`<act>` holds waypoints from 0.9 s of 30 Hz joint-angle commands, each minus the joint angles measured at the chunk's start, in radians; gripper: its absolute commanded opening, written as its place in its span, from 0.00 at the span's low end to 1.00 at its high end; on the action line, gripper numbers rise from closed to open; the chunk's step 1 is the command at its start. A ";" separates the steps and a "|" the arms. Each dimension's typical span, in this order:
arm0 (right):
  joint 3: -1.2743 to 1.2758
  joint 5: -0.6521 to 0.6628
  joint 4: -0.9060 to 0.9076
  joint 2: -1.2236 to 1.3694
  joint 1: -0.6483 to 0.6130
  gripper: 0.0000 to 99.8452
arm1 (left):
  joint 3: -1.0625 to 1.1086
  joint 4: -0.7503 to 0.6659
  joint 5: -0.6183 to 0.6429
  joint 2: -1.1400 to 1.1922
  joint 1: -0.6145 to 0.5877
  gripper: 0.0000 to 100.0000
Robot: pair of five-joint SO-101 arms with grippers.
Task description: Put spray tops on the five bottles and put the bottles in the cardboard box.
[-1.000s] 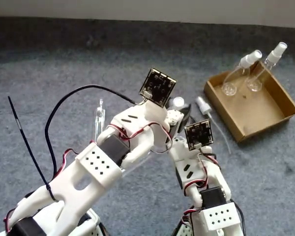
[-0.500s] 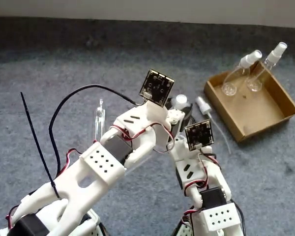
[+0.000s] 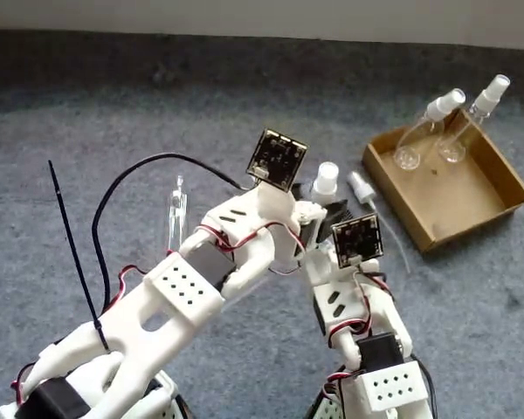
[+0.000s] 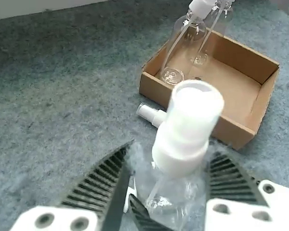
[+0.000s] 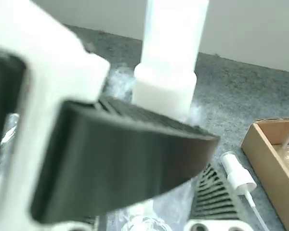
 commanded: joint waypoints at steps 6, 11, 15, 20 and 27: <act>-0.073 0.009 -0.001 -0.024 -0.007 0.10 | -0.008 0.043 0.012 -0.019 -0.030 0.22; -0.073 0.009 -0.001 -0.024 -0.007 0.10 | -0.002 0.149 0.009 -0.105 -0.030 0.22; -0.073 0.009 -0.001 -0.024 -0.007 0.10 | -0.002 0.247 0.009 -0.220 -0.030 0.22; -0.074 0.011 -0.001 -0.024 -0.002 0.10 | -0.002 0.370 0.008 -0.321 -0.067 0.22; -0.077 0.011 -0.001 -0.024 0.022 0.10 | -0.002 0.540 0.012 -0.423 -0.197 0.15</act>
